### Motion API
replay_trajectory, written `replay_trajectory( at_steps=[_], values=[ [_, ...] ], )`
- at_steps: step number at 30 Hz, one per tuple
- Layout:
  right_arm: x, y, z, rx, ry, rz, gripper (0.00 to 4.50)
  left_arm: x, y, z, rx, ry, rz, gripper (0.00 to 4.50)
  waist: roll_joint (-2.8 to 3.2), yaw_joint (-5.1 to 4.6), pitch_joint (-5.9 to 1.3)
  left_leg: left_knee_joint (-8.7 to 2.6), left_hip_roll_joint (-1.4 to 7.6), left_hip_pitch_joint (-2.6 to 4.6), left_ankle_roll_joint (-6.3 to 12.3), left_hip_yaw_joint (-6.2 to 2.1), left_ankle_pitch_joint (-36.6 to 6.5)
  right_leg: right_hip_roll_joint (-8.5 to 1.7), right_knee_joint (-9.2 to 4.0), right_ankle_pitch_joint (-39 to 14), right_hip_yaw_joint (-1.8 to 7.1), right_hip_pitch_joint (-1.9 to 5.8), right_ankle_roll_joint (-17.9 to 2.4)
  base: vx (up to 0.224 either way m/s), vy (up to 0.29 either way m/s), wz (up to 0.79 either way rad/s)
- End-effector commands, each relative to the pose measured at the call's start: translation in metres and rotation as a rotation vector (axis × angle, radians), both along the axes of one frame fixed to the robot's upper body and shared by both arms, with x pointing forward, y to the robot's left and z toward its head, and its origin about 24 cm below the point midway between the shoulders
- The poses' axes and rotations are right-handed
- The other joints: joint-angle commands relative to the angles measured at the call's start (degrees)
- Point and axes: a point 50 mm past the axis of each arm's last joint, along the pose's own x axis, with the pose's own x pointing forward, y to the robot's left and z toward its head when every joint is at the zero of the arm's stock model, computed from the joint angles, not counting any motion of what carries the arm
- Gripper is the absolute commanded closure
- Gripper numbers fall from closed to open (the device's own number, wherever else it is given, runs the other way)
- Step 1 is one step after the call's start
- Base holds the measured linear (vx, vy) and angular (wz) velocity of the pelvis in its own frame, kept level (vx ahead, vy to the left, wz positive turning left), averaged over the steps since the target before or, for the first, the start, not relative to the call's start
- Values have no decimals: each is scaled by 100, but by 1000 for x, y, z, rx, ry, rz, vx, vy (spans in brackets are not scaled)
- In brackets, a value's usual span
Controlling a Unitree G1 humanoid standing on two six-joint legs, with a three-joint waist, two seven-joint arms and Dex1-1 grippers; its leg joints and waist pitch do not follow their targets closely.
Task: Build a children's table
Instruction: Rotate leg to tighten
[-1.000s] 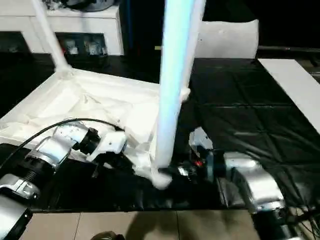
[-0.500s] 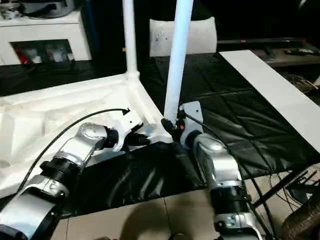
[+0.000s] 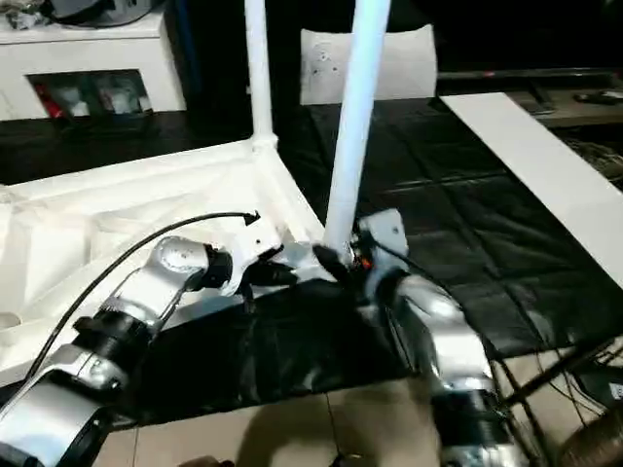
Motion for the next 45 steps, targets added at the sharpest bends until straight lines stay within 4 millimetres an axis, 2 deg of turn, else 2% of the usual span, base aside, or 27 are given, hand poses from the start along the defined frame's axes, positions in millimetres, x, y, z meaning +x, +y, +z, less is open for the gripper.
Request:
replay_trajectory(
  at_steps=[1,3,5,6,9,11,14,15,16,20,21,22,23,24,25,26,29,31,33,35,37,40,41,44,45],
  values=[
    [-9,-4,1,-12,-21,106,60,-3,3,3,17,-20,-84,450,-13,71,-389,-392,340,56,296,-110,-1591,-417,-377,-1570,313,241,-1125,0,0,0],
    [-19,-20,2,-42,-30,190,42,-5,10,4,19,-21,-144,450,-4,142,-406,-367,346,40,393,-98,-1320,-416,-339,-1260,313,269,-1200,25,-23,0],
    [-21,-23,2,-49,-28,208,21,-6,12,4,23,-20,-156,450,-12,182,-427,-350,346,21,510,-94,-946,-388,-251,-702,305,285,-1347,0,0,0],
    [-25,-32,3,-74,-17,258,16,-7,17,4,43,-26,-203,450,-44,180,-427,-343,345,9,536,-91,-895,-387,-241,-640,304,291,-1370,0,0,0],
    [-28,-45,6,-107,-17,303,9,-9,25,4,83,-12,-263,450,-26,235,-411,-325,353,27,572,-77,-982,-383,-248,-849,303,259,-1384,0,0,0],
    [-29,-51,9,-123,-25,349,9,-11,29,4,107,-12,-321,450,-34,259,-377,-347,365,44,461,-76,-1315,-383,-297,-1424,298,243,-1260,0,0,0],
    [-29,-52,11,-120,-29,374,9,-12,31,5,112,-7,-352,450,-28,273,-367,-368,375,70,328,-87,-1536,-394,-329,-1830,300,223,-1155,0,0,0],
    [-29,-51,15,-108,-36,419,9,-14,33,6,115,3,-400,450,-42,279,-364,-369,373,80,298,-88,-1602,-393,-344,-1965,296,214,-1121,0,0,0],
    [-29,-47,18,-91,-41,473,9,-17,34,6,126,12,-448,450,-50,286,-367,-368,373,60,303,-93,-1583,-397,-338,-2007,296,227,-1098,0,0,0],
    [-31,-40,20,-63,-22,569,9,-19,36,5,159,20,-507,450,-27,322,-371,-375,404,87,275,-84,-1629,-389,-318,-1874,303,193,-1155,0,0,0],
    [-31,-37,20,-55,-16,597,26,-20,37,5,169,24,-526,450,-25,336,-375,-372,407,94,262,-82,-1623,-392,-314,-1862,307,190,-1164,0,0,0],
    [-31,-33,19,-48,-9,623,37,-21,37,4,178,28,-547,450,-132,354,-377,-376,405,74,276,-77,-1577,-391,-307,-1854,304,206,-1152,0,0,0],
    [-31,-33,19,-48,-9,623,37,-21,37,4,178,28,-547,450,-70,401,-383,-371,410,89,271,-79,-1496,-414,-290,-1840,311,194,-1153,0,0,0],
    [-28,-27,18,-42,-1,657,37,-23,35,4,185,32,-583,450,-62,405,-379,-371,413,84,266,-77,-1494,-414,-289,-1833,312,186,-1156,0,0,0],
    [-26,-24,17,-39,4,676,69,-25,33,4,185,34,-605,450,-65,407,-395,-369,414,90,236,-78,-1469,-406,-269,-1726,308,185,-1192,0,0,0],
    [-25,-21,16,-34,13,702,69,-26,30,4,185,33,-627,450,-78,406,-395,-367,406,78,228,-74,-1475,-407,-259,-1673,303,193,-1233,0,0,0],
    [-24,-18,15,-28,25,730,87,-27,28,4,185,33,-647,450,-58,452,-402,-361,424,115,209,-62,-1422,-405,-241,-1488,317,177,-1292,0,0,0],
    [-22,-14,15,-18,38,765,112,-28,26,4,191,35,-676,450,-61,464,-407,-362,419,100,209,-65,-1393,-407,-224,-1412,314,195,-1311,0,0,0],
    [-22,-13,15,-17,40,772,121,-28,26,4,193,35,-683,450,-70,476,-407,-358,415,92,212,-63,-1382,-419,-227,-1444,318,208,-1287,0,0,0],
    [-21,-11,16,-12,48,786,152,-28,26,4,199,35,-692,450,-68,499,-409,-353,412,92,213,-60,-1354,-420,-233,-1491,318,208,-1261,0,0,0],
    [-20,-8,16,-9,55,798,159,-29,26,3,202,35,-696,450,-75,498,-412,-355,411,90,204,-65,-1345,-415,-229,-1517,311,210,-1252,0,0,0],
    [-19,-6,15,-7,64,816,187,-29,26,3,202,37,-698,450,-69,503,-408,-355,415,98,180,-67,-1386,-418,-238,-1600,314,202,-1222,0,0,0],
    [-19,-5,15,-4,72,827,198,-29,26,3,202,37,-700,450,-49,512,-410,-355,417,105,170,-69,-1402,-418,-238,-1600,315,198,-1224,0,0,0],
    [-18,-4,14,-3,80,840,208,-29,27,2,201,37,-702,450,-62,504,-415,-355,413,94,160,-69,-1403,-413,-228,-1516,311,209,-1250,0,0,0],
    [-18,-3,14,0,83,845,231,-29,27,2,202,37,-701,450,-65,502,-413,-355,411,91,157,-69,-1400,-412,-227,-1522,311,213,-1247,0,0,0]
  ],
)
